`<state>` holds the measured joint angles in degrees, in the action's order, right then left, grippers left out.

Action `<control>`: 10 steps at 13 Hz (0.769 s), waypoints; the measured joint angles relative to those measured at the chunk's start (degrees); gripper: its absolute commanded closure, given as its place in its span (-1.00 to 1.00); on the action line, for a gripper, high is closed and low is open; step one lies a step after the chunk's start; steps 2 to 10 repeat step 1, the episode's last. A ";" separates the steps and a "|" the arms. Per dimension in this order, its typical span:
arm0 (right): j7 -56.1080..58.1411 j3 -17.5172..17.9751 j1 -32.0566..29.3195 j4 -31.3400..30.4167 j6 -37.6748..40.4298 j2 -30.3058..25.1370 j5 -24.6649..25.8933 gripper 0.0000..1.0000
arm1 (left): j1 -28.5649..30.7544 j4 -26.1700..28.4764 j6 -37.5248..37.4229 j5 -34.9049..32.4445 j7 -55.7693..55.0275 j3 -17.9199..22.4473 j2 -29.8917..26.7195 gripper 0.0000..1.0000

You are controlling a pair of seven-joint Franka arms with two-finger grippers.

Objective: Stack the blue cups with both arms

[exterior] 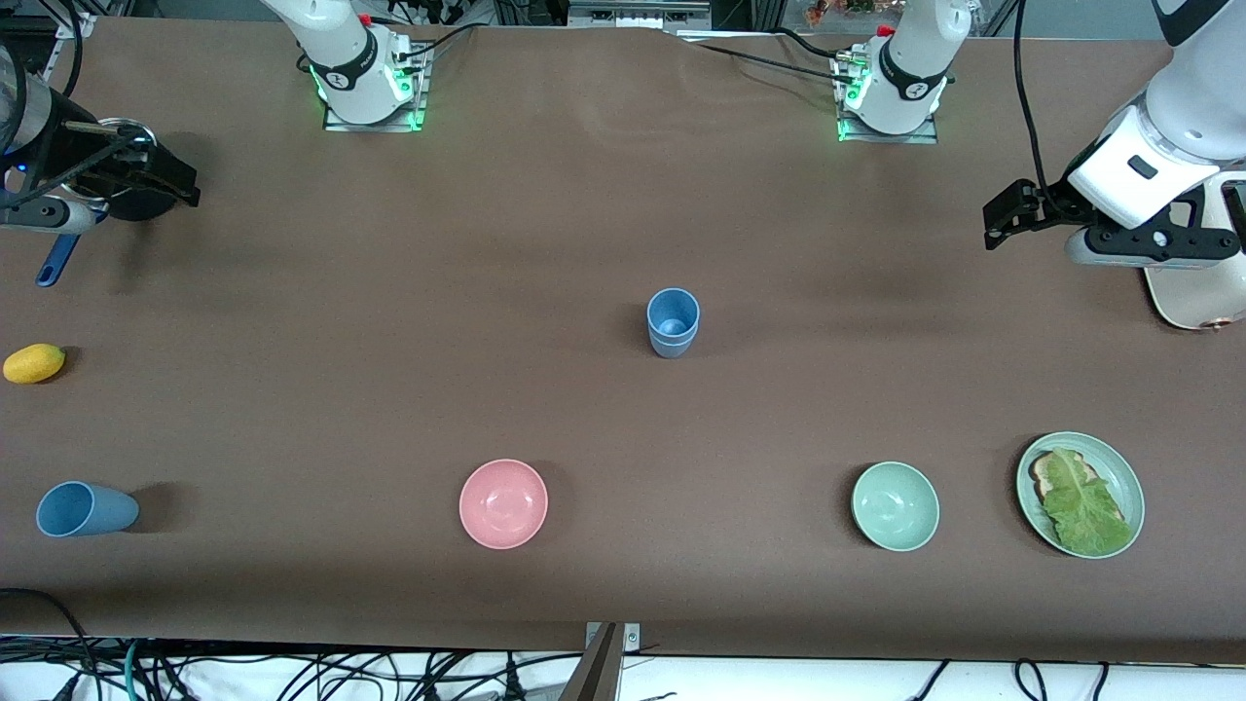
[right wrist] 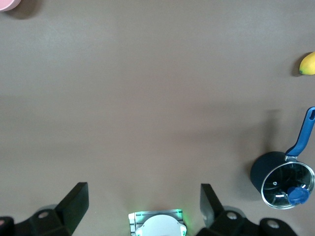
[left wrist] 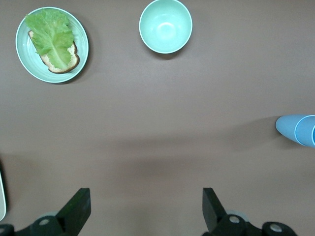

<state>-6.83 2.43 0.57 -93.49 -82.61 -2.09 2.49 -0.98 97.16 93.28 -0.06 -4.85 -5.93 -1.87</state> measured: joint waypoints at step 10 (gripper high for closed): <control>0.00 0.00 0.00 0.00 0.00 0.00 -0.02 -1.00 | 0.03 0.00 -0.02 0.00 0.00 0.00 0.01 -1.00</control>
